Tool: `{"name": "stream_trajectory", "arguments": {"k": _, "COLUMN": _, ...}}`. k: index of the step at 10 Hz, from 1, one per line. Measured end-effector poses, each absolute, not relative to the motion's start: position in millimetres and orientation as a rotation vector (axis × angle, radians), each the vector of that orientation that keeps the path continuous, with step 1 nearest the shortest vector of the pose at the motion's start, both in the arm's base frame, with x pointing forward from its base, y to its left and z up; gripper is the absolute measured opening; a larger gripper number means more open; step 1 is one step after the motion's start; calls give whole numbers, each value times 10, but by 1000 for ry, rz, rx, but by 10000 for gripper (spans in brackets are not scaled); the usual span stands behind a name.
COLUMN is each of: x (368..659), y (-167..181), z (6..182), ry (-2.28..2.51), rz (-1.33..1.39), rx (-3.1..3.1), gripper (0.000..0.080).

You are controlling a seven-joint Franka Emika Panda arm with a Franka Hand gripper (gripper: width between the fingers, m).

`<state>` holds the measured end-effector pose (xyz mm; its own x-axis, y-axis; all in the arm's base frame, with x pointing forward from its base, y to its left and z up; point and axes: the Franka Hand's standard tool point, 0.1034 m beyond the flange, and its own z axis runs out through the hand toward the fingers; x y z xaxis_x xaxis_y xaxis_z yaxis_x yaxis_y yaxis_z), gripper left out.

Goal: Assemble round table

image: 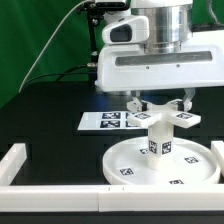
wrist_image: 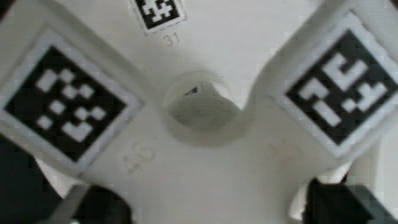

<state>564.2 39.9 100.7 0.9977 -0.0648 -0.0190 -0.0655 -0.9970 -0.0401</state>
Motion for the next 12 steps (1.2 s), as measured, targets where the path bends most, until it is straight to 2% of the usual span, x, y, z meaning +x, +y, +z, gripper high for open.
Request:
{"name": "stream_trajectory", "arguments": {"k": 3, "x": 5646, "y": 404, "z": 1011, "ry": 371, "rz": 32, "rx": -3074, "gripper": 437}}
{"name": "stream_trajectory", "arguments": {"k": 12, "x": 5665, "y": 400, "z": 1013, "ry": 1650, "rz": 46, "rx": -2583, "gripper": 439}}
